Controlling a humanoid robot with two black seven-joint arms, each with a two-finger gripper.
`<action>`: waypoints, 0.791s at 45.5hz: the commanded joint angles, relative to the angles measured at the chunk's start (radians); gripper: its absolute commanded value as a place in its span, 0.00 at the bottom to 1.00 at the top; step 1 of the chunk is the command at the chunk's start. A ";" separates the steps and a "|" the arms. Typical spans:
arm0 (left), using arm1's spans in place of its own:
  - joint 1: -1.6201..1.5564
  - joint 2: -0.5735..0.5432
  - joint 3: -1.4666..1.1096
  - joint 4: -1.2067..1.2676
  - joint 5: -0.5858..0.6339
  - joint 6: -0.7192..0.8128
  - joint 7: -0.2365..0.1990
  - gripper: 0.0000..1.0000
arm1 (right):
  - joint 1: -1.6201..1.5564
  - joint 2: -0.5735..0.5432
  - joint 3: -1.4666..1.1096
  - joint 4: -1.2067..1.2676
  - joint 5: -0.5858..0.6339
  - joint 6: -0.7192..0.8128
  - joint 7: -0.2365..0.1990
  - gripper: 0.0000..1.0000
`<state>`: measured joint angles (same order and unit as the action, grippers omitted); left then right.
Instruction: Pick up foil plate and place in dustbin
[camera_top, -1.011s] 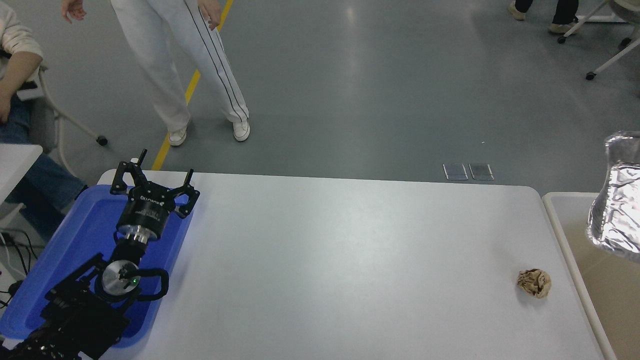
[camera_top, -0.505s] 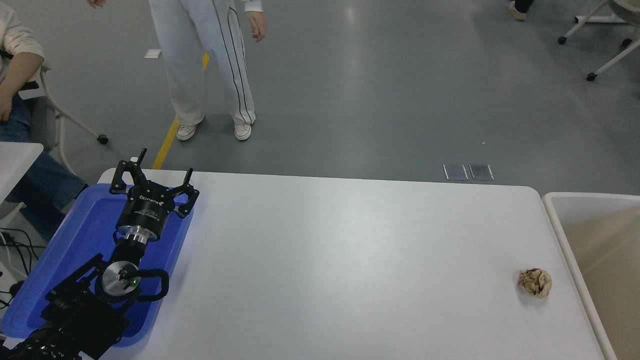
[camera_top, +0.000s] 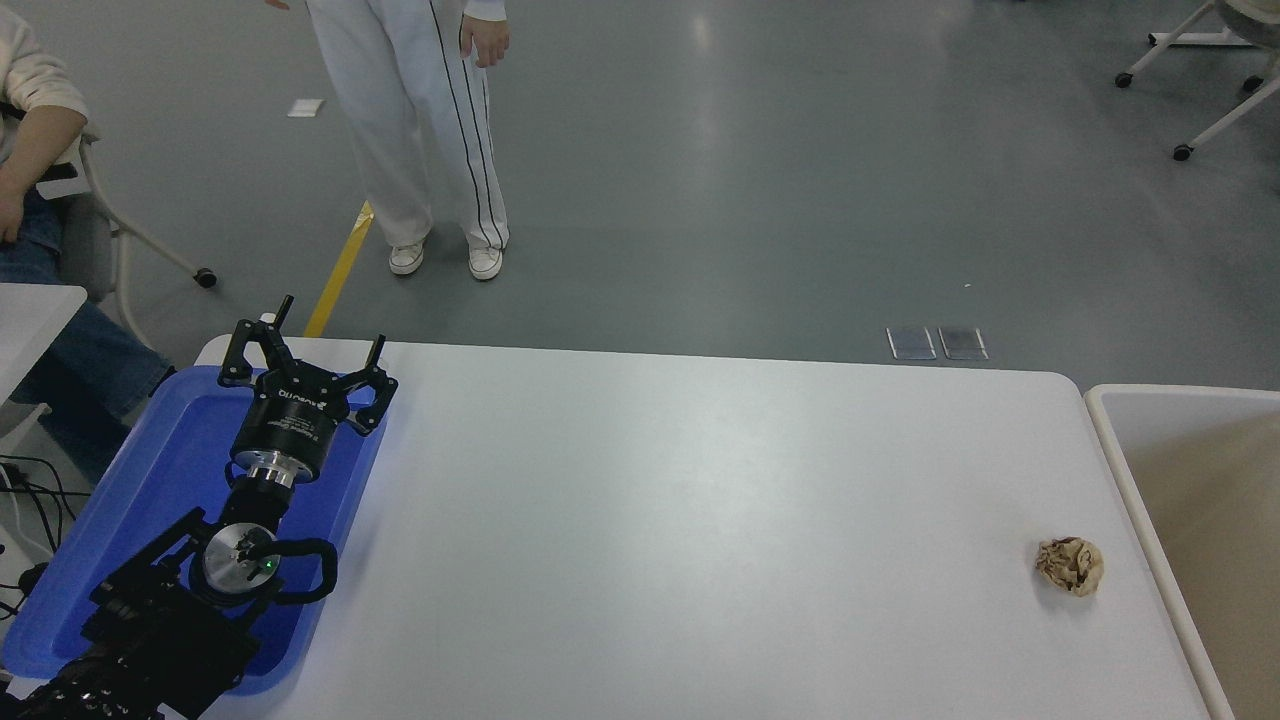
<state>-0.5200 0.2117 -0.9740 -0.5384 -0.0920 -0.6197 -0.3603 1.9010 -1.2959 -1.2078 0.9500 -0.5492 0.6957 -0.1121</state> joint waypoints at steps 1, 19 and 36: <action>0.000 0.000 0.000 0.000 0.000 0.000 0.000 1.00 | -0.353 0.119 0.174 -0.108 0.193 -0.070 0.000 0.00; 0.000 0.000 0.001 0.000 0.000 0.000 0.000 1.00 | -1.074 0.386 0.755 -0.586 0.419 -0.114 0.005 0.00; 0.000 0.000 0.000 0.000 0.002 0.000 0.000 1.00 | -1.228 0.567 0.810 -0.841 0.419 -0.335 0.008 0.00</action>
<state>-0.5200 0.2117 -0.9740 -0.5384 -0.0921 -0.6197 -0.3604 0.8025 -0.8152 -0.4671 0.2334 -0.1448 0.4920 -0.1057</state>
